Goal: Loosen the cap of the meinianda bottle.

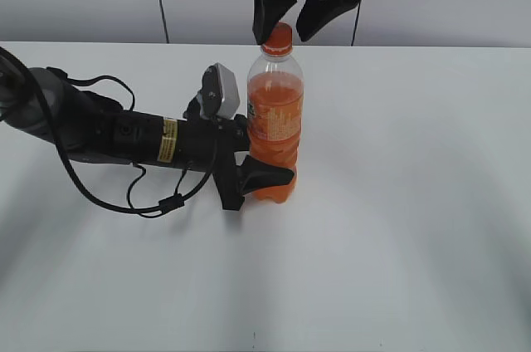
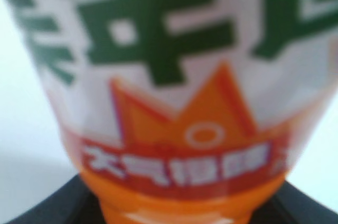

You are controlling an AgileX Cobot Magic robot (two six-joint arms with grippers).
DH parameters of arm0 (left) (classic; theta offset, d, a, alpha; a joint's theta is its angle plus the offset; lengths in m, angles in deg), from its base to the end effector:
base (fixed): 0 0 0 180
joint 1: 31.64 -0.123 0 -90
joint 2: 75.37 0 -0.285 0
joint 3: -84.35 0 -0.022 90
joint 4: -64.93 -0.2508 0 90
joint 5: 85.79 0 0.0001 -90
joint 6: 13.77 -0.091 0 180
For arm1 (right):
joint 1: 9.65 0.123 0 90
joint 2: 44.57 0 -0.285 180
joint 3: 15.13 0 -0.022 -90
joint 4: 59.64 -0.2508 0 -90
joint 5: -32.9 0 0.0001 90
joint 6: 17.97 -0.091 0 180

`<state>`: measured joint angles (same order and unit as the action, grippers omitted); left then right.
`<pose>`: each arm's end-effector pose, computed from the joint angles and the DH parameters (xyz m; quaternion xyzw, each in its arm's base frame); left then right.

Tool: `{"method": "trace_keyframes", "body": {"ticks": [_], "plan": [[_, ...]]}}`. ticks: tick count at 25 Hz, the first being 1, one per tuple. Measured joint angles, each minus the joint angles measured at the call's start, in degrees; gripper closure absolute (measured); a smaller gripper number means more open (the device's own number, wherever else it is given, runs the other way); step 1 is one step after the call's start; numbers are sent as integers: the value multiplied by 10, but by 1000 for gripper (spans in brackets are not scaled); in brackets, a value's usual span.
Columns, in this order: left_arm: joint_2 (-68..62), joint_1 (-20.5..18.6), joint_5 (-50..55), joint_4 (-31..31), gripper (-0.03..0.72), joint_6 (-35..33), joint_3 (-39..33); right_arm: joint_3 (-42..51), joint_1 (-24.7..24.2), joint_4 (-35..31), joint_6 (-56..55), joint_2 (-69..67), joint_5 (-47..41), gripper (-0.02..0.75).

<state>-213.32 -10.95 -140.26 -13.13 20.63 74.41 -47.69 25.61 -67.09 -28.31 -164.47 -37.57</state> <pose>0.3530 -0.2107 0.0764 0.5459 0.6351 -0.3546 0.4158 0.3413 0.2549 0.3201 -0.2020 0.9582 0.1337 0.1521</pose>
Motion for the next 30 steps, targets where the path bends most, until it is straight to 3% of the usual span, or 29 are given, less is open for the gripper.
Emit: {"method": "trace_keyframes", "body": {"ticks": [5, 13, 21, 30], "plan": [[0, 0, 0, 1, 286, 0, 0, 0, 0, -3, 0, -3, 3, 454], [0, 0, 1, 1, 286, 1, 0, 0, 0, -4, 55, -3, 4, 461], [0, 0, 1, 1, 286, 1, 0, 0, 0, -8, 428, -3, 4, 466], [0, 0, 1, 1, 286, 1, 0, -1, 0, -9, 758, -2, 3, 466]]}}
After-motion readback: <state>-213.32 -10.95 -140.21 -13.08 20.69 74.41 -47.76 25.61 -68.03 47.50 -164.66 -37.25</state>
